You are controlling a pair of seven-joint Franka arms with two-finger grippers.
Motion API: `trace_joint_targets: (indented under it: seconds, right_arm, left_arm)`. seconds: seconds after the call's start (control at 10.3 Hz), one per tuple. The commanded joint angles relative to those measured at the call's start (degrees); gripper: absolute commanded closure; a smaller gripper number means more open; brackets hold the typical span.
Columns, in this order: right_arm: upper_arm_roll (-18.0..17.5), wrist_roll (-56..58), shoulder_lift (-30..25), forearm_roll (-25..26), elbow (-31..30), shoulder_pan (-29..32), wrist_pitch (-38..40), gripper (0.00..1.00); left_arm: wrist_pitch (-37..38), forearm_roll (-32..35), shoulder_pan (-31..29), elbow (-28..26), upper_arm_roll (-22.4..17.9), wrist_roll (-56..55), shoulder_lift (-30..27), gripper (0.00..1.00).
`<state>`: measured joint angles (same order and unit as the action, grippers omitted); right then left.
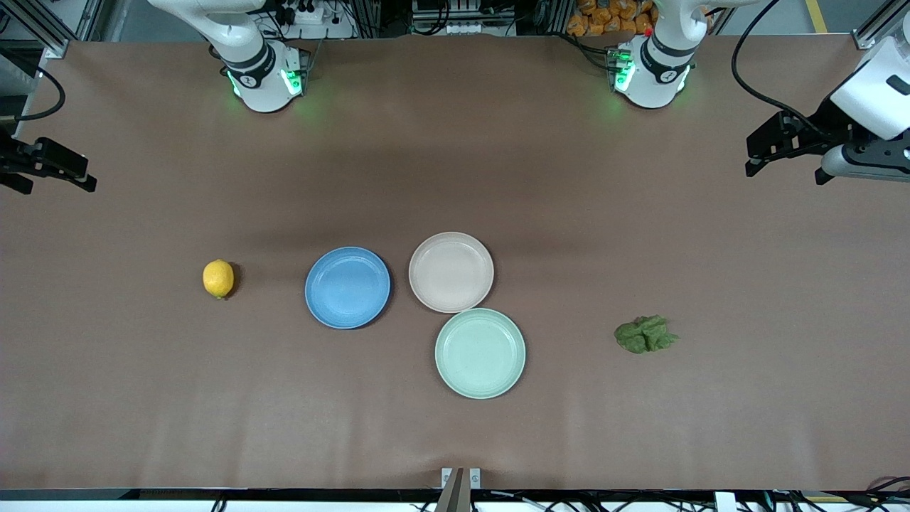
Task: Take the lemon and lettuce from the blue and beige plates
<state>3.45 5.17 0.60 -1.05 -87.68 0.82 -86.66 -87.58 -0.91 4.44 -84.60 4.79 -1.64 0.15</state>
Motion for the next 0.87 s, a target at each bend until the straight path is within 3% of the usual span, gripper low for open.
trace_joint_targets:
  seconds: [0.0,0.78]
  right_arm:
    - [-0.6,-0.2,1.2,0.2,0.9,0.8,1.5,0.00]
    - [-0.6,-0.2,1.9,0.1,1.1,2.2,3.0,0.00]
  left_arm:
    - [0.1,1.1,0.0,1.0,0.1,-0.8,0.6,0.00]
    - [0.0,1.2,0.0,0.7,0.2,-0.7,0.6,0.00]
